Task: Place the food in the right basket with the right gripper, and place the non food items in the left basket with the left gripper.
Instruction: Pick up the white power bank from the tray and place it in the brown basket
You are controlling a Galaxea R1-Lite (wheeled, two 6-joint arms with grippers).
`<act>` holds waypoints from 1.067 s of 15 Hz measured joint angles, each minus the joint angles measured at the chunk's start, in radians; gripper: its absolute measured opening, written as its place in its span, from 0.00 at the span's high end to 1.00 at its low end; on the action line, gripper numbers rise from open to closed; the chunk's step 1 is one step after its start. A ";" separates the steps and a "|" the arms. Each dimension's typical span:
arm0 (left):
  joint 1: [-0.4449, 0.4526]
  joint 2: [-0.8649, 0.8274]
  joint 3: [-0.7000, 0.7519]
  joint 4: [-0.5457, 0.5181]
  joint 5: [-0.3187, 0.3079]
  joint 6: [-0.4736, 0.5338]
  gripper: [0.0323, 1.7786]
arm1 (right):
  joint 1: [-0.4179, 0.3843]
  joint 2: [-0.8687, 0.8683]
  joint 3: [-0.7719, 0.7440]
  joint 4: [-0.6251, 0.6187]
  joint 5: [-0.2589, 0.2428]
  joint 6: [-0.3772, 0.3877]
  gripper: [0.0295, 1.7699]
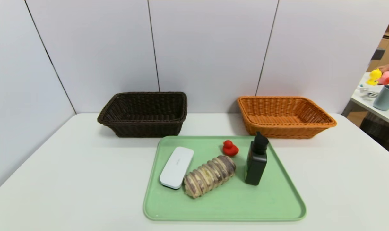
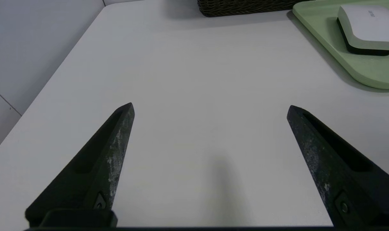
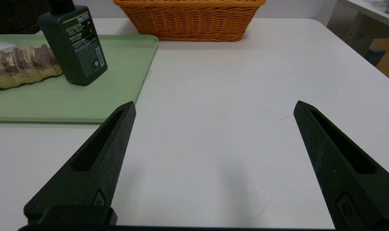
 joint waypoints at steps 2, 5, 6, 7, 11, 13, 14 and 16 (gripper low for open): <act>0.000 0.000 0.000 0.000 0.000 0.000 0.05 | 0.000 0.000 0.000 -0.001 0.000 0.001 0.04; 0.000 0.000 0.000 0.000 0.001 -0.010 0.05 | 0.000 0.000 0.000 -0.001 -0.001 0.004 0.04; 0.000 0.000 -0.001 0.000 0.002 -0.011 0.05 | 0.000 0.000 0.000 -0.001 0.000 0.003 0.04; 0.000 0.000 -0.001 0.000 0.010 -0.014 0.05 | 0.000 0.000 0.000 -0.001 0.000 0.000 0.04; 0.000 0.000 0.007 -0.032 0.020 -0.030 0.05 | 0.000 0.000 0.001 -0.001 0.000 0.001 0.04; 0.000 0.000 0.008 -0.032 0.022 -0.025 0.05 | 0.000 0.000 0.001 -0.001 0.000 0.002 0.04; 0.000 0.000 0.008 -0.033 0.022 -0.023 0.05 | 0.000 0.000 0.000 -0.001 0.001 0.000 0.04; 0.000 0.000 0.008 -0.031 0.020 -0.012 0.05 | 0.000 0.000 0.000 -0.001 0.001 -0.004 0.04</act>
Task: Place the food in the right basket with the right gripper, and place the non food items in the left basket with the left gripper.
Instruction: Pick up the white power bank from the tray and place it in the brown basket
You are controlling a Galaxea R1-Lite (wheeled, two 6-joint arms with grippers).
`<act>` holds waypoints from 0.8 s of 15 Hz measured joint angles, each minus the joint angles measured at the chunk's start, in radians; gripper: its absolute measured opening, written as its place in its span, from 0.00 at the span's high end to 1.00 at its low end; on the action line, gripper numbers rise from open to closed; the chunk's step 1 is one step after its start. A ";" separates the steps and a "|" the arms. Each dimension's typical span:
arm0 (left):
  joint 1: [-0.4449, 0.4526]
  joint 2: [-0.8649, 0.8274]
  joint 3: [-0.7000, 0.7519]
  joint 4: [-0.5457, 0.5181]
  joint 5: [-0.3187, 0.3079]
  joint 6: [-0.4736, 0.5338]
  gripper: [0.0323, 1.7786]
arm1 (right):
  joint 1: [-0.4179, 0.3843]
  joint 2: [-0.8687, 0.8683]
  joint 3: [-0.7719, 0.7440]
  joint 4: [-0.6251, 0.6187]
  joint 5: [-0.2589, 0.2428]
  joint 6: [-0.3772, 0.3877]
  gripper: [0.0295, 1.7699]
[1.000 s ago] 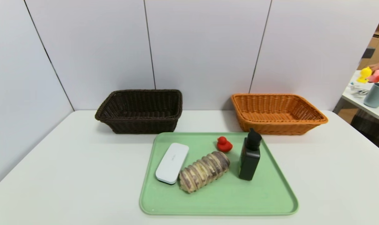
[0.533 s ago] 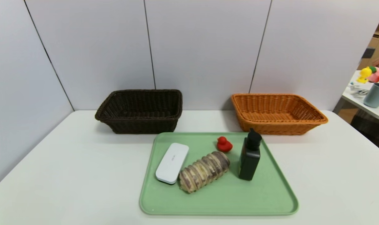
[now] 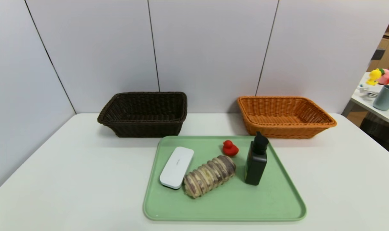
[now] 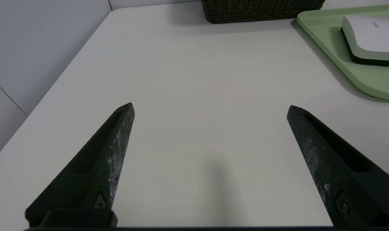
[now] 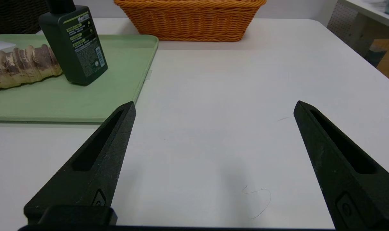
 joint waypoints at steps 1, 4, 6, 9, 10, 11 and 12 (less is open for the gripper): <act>0.000 0.000 0.000 0.000 0.000 0.012 0.05 | 0.000 0.000 0.000 0.000 0.002 -0.009 0.04; 0.000 0.000 -0.012 0.024 -0.001 0.012 0.05 | 0.000 0.000 -0.028 0.017 0.020 -0.037 0.04; 0.000 0.000 -0.049 0.057 0.003 0.008 0.05 | 0.000 0.000 -0.090 0.077 0.046 -0.037 0.04; 0.000 0.003 -0.151 0.163 0.005 -0.039 0.05 | 0.000 0.005 -0.209 0.251 0.090 -0.037 0.04; 0.000 0.011 -0.203 0.230 0.004 -0.051 0.05 | 0.000 0.018 -0.234 0.300 0.111 -0.037 0.04; 0.001 0.029 -0.248 0.286 0.003 -0.056 0.05 | 0.000 0.042 -0.258 0.315 0.126 -0.035 0.04; 0.001 0.058 -0.300 0.346 0.000 -0.059 0.05 | 0.001 0.071 -0.270 0.321 0.132 -0.032 0.04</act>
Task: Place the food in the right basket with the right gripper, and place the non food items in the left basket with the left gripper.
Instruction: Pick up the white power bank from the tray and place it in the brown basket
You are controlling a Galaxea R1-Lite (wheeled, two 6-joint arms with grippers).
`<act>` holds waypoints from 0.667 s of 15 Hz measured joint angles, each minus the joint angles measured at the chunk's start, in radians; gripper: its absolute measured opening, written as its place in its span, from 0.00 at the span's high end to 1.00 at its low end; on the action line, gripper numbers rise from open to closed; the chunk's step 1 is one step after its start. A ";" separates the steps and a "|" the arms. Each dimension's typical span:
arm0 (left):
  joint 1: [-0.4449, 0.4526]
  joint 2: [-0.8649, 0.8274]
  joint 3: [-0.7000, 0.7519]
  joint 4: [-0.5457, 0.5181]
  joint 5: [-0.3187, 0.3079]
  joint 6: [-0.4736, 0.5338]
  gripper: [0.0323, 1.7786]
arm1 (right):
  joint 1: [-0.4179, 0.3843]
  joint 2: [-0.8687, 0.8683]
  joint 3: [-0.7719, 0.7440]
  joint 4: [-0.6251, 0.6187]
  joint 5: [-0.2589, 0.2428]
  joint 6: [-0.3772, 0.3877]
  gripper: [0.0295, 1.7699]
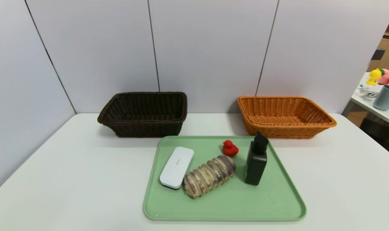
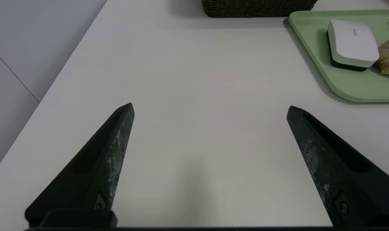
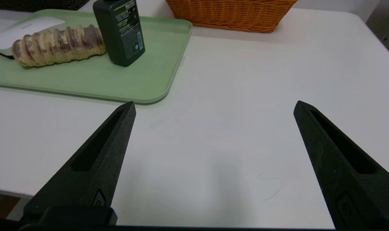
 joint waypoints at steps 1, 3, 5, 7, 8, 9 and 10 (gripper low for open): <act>0.000 0.036 -0.051 0.061 -0.002 0.000 0.05 | 0.003 0.035 -0.011 0.001 0.003 0.002 0.04; -0.003 0.115 -0.151 0.180 -0.020 0.001 0.05 | 0.013 0.121 -0.036 0.004 0.005 0.003 0.04; -0.008 0.211 -0.230 0.252 -0.051 0.001 0.05 | 0.018 0.228 -0.079 0.006 0.006 0.005 0.04; -0.010 0.331 -0.303 0.269 -0.065 0.001 0.05 | 0.022 0.346 -0.145 0.011 0.006 0.005 0.04; -0.010 0.385 -0.334 0.270 -0.068 0.001 0.05 | 0.022 0.403 -0.181 0.015 0.008 0.005 0.04; -0.011 0.447 -0.372 0.271 -0.072 0.001 0.05 | 0.023 0.459 -0.214 0.021 0.012 0.004 0.04; -0.011 0.504 -0.412 0.274 -0.074 0.001 0.05 | 0.023 0.519 -0.253 0.028 0.022 0.003 0.04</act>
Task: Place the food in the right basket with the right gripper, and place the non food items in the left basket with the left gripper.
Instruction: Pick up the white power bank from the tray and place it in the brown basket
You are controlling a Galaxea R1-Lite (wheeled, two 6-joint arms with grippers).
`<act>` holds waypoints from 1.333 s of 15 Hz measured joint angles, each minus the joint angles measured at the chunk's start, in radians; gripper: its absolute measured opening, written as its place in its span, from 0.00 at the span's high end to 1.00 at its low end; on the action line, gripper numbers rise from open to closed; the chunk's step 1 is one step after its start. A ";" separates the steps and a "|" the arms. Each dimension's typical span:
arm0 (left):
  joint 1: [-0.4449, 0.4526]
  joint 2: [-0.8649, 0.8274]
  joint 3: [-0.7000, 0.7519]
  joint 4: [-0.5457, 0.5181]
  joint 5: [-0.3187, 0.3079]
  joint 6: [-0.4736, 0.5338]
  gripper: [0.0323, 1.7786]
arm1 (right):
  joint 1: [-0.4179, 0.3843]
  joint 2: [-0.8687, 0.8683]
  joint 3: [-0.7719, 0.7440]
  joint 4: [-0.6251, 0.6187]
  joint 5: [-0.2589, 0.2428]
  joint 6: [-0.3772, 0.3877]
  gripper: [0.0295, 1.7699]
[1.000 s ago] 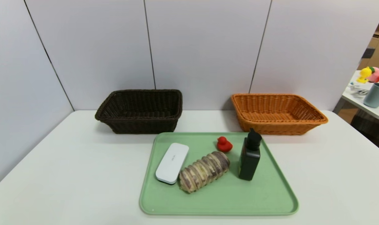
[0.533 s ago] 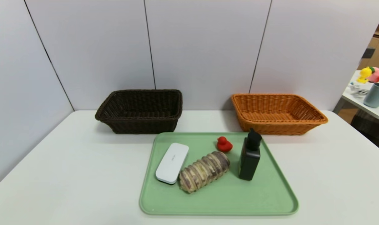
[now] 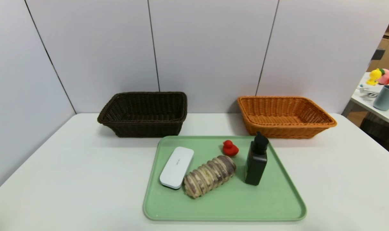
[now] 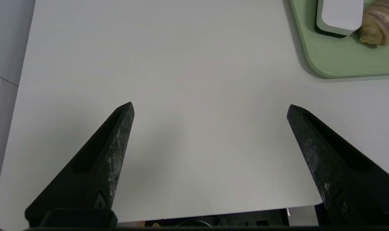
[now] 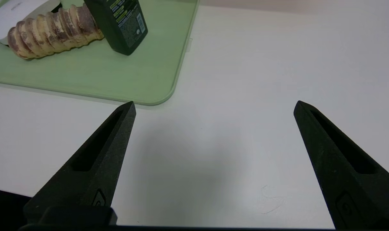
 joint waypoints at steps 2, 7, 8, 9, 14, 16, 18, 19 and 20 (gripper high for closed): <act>-0.001 0.115 -0.087 0.009 -0.009 0.001 0.05 | 0.000 0.114 -0.083 0.042 0.013 -0.001 0.04; -0.006 0.390 -0.269 0.021 -0.025 0.017 0.05 | 0.001 0.340 -0.231 0.122 0.037 -0.011 0.04; -0.019 0.441 -0.293 0.013 -0.028 0.025 0.05 | 0.002 0.374 -0.246 0.122 0.038 -0.012 0.04; -0.043 0.479 -0.307 -0.003 -0.038 0.027 0.05 | 0.006 0.409 -0.260 0.122 0.040 -0.017 0.04; -0.234 0.597 -0.322 -0.103 -0.123 -0.006 0.05 | 0.109 0.528 -0.320 0.113 0.060 -0.038 0.04; -0.341 0.634 -0.327 -0.153 -0.123 -0.042 0.05 | 0.139 0.562 -0.328 0.112 0.062 -0.038 0.04; -0.447 0.684 -0.336 -0.201 -0.085 -0.058 0.05 | 0.153 0.583 -0.326 0.111 0.065 -0.037 0.04; -0.483 0.708 -0.343 -0.212 -0.053 -0.064 0.05 | 0.156 0.592 -0.324 0.111 0.064 -0.036 0.04; -0.518 0.737 -0.352 -0.222 -0.023 -0.082 0.05 | 0.157 0.599 -0.324 0.111 0.064 -0.035 0.04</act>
